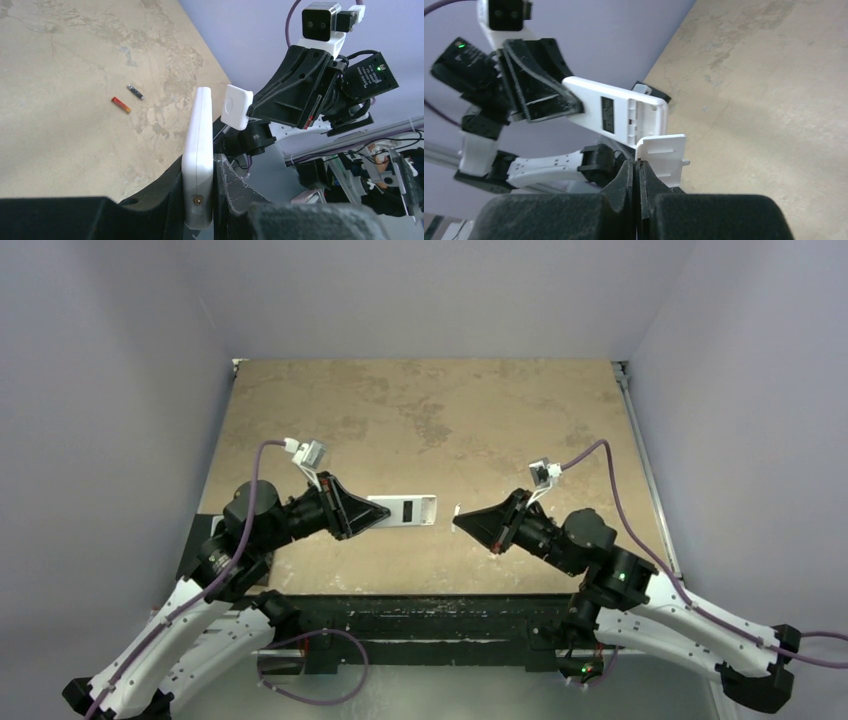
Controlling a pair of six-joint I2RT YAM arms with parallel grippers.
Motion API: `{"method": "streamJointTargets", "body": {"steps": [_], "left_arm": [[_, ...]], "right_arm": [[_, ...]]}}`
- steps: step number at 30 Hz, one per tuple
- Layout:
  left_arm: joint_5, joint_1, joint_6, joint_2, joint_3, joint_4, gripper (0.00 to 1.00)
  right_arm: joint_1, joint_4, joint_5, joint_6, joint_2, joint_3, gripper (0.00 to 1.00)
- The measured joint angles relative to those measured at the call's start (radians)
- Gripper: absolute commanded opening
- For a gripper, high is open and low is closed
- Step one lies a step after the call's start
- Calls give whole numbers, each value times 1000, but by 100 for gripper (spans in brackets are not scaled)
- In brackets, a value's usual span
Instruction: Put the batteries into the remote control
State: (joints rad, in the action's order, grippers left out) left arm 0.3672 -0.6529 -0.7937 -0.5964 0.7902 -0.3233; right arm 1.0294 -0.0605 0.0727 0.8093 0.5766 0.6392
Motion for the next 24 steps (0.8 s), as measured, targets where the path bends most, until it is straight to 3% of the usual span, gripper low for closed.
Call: {"method": "streamJointTargets", "body": {"steps": [17,24], "left_arm": [[-89,0,100,21,32,-134,0],[-47,0,102,21,13,-120,0]], "right_arm": [[-8,-275,353,-195,239,148,0],[-134,-289,346,-242,324,149,0]]}}
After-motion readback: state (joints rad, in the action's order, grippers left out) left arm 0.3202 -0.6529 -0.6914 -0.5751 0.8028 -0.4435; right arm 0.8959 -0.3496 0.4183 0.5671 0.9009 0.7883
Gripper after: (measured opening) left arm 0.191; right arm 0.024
